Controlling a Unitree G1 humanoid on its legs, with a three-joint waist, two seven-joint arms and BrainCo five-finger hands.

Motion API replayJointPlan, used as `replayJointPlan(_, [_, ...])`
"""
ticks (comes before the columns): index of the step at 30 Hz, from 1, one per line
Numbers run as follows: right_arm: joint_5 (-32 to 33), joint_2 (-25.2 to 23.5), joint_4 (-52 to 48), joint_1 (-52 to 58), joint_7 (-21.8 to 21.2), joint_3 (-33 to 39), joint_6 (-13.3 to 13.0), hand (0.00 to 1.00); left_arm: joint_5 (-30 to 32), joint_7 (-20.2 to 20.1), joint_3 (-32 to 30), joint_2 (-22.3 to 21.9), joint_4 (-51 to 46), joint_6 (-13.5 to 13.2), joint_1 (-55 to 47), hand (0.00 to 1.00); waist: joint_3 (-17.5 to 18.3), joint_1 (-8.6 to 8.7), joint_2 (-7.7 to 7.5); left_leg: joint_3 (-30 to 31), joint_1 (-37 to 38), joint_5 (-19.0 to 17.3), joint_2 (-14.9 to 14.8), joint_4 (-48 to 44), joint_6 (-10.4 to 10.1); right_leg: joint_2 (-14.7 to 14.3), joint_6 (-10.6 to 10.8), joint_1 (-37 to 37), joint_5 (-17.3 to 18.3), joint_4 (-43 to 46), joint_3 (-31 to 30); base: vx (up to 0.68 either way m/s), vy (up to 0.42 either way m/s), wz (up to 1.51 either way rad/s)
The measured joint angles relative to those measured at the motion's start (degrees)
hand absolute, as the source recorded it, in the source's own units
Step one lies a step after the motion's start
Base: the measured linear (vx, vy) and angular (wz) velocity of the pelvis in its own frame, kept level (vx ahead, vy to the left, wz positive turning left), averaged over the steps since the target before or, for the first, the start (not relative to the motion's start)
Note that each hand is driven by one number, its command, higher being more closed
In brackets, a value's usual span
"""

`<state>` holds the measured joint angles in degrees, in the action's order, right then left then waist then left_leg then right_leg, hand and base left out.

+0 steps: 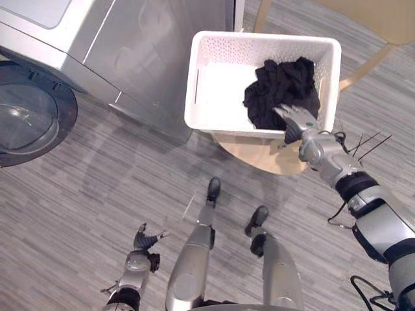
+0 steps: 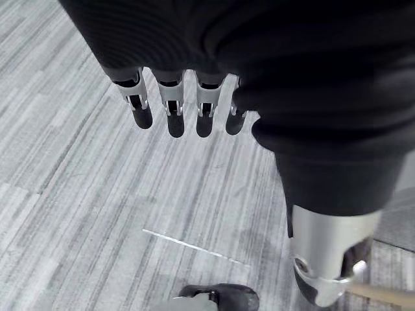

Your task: Pick up the laundry basket with both hands and put the clothes into the washing machine.

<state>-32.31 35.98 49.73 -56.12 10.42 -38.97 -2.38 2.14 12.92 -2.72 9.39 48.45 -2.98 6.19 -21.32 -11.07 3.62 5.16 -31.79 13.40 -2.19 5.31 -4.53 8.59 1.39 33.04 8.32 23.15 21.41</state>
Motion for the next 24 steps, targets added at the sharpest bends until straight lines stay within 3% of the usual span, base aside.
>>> replayJointPlan(6, [1.7, 0.8, -4.0, -0.7, 1.8, -0.2, 0.4, 1.0, -1.7, 0.0, 0.1, -1.7, -3.0, -0.2, 1.8, 0.0, 0.0, 0.35, -0.4, 0.9, -1.9, 0.5, 0.1, 0.0, -0.2, 1.2, -0.8, 2.6, 2.9, 4.0, 1.7, 0.02, -0.078, 0.17])
replayJointPlan(8, [5.4, 0.6, -5.9, 0.2, 1.8, 0.7, 0.4, 1.0, -2.8, -0.2, 0.4, -2.3, -3.9, -0.2, 1.8, 0.0, 0.0, 0.7, -0.45, 0.9, -1.9, 0.7, 0.2, 0.0, -0.3, 1.5, -0.9, 2.7, 3.8, 4.8, 1.9, 0.04, -0.078, 0.08])
replayJointPlan(15, [9.9, -1.1, -10.6, 5.4, 1.8, 7.4, 1.6, 1.0, -3.9, -0.6, 1.0, -2.6, -5.2, -0.2, 1.8, 0.0, -0.1, 0.43, -0.73, 1.0, -0.2, 1.6, -0.1, 0.0, 0.3, 1.4, -1.2, 1.2, 4.3, 5.6, 2.0, 0.03, -0.064, 0.04])
replayJointPlan(22, [14.6, -4.4, -13.1, 14.0, 1.8, 18.0, 3.0, 1.0, -3.7, -1.7, 1.1, -2.3, -5.0, 0.2, 1.5, 0.0, -0.7, 0.04, -1.61, 1.8, 4.8, 1.6, -0.4, 0.0, 0.3, -0.1, -1.1, -5.6, 4.1, 1.6, 1.8, 0.02, -0.038, 0.03])
replayJointPlan(23, [15.1, -4.7, -13.1, 14.5, 1.8, 18.9, 3.1, 0.0, -3.7, -1.7, 1.1, -2.2, -5.0, 0.2, 1.5, 0.0, -0.7, 0.06, -1.64, 1.9, 5.2, 1.6, -0.5, 0.0, 0.3, -0.4, -1.1, -6.1, 3.9, 1.2, 1.6, -0.03, -0.027, -0.06])
replayJointPlan(24, [16.1, -5.4, -13.1, 15.2, 1.8, 20.3, 3.6, 0.0, -3.7, -1.7, 1.1, -1.8, -4.7, 0.3, 1.3, 0.0, -0.8, 0.15, -1.85, 1.8, 6.0, 1.6, -0.7, 0.0, 0.3, -0.9, -1.1, -7.2, 3.6, 0.3, 1.4, -0.03, -0.029, -0.12])
